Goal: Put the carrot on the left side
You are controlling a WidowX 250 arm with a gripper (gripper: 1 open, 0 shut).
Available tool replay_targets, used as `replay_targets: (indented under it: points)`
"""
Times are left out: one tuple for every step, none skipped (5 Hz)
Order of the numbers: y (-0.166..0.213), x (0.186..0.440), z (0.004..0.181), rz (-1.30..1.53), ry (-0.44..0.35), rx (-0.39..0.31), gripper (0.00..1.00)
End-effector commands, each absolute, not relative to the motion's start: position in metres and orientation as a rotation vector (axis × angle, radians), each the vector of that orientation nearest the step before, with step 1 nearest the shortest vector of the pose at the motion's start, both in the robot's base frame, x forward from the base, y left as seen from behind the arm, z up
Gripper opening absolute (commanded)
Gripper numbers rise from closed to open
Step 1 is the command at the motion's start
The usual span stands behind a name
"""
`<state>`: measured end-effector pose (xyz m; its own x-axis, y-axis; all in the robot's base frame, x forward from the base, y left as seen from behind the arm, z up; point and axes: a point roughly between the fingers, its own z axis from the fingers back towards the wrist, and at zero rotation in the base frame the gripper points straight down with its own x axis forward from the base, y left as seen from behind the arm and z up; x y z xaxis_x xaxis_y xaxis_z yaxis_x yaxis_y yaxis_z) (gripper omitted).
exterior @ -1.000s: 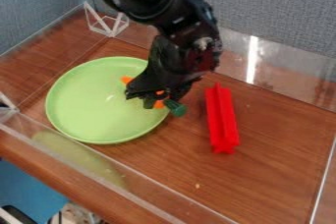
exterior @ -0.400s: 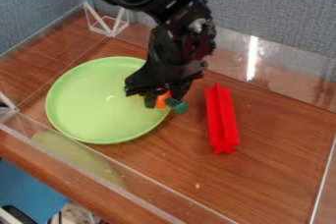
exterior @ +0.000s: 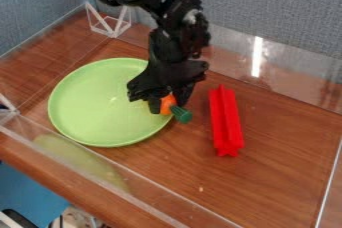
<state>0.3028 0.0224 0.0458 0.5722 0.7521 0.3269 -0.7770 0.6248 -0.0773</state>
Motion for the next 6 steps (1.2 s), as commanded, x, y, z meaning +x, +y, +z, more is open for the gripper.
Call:
replay_targets:
  points:
    - [0.023,0.315,0.055,0.872,-0.375,0.012,0.00]
    - [0.012,0.314,0.059,0.909,-0.380,-0.005,0.00]
    - [0.000,0.312,0.063,0.935,-0.387,-0.019,0.00]
    - [0.002,0.311,0.067,0.899,-0.392,-0.041,0.00]
    - [0.009,0.312,0.069,0.868,-0.402,-0.049,0.00]
    - [0.017,0.314,0.069,0.837,-0.422,-0.056,0.00]
